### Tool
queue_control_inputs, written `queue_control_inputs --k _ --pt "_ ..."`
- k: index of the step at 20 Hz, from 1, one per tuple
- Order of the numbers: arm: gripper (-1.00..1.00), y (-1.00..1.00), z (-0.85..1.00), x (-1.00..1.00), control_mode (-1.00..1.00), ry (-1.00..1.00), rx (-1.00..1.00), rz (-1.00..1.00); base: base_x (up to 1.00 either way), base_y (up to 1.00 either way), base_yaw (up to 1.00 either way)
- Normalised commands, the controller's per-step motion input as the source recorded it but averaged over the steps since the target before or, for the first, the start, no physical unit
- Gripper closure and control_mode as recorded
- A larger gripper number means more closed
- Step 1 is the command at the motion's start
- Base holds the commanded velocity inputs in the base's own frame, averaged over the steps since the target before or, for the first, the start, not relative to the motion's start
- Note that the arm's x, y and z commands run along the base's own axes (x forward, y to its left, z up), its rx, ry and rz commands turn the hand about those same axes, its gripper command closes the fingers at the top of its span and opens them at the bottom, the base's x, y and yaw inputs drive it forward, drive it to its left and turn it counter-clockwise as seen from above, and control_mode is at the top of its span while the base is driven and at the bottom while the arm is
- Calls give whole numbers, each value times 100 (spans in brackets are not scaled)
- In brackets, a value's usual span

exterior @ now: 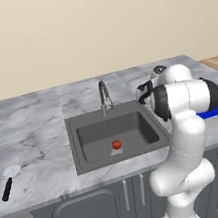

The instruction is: Pick up all produce items and place them in the sink. Turn on the sink faucet to wash them. Then turn the sink off and put them in the tray.

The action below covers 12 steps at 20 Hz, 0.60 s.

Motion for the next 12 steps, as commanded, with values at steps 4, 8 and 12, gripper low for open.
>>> queue_control_inputs --k 4,8,12 --pt "100 -63 14 -25 -100 0 0 -13 0 0 0" --pt "100 -63 21 -30 -100 0 0 -13 0 0 0" --pt "100 -58 27 -32 -100 0 0 -15 0 0 0"
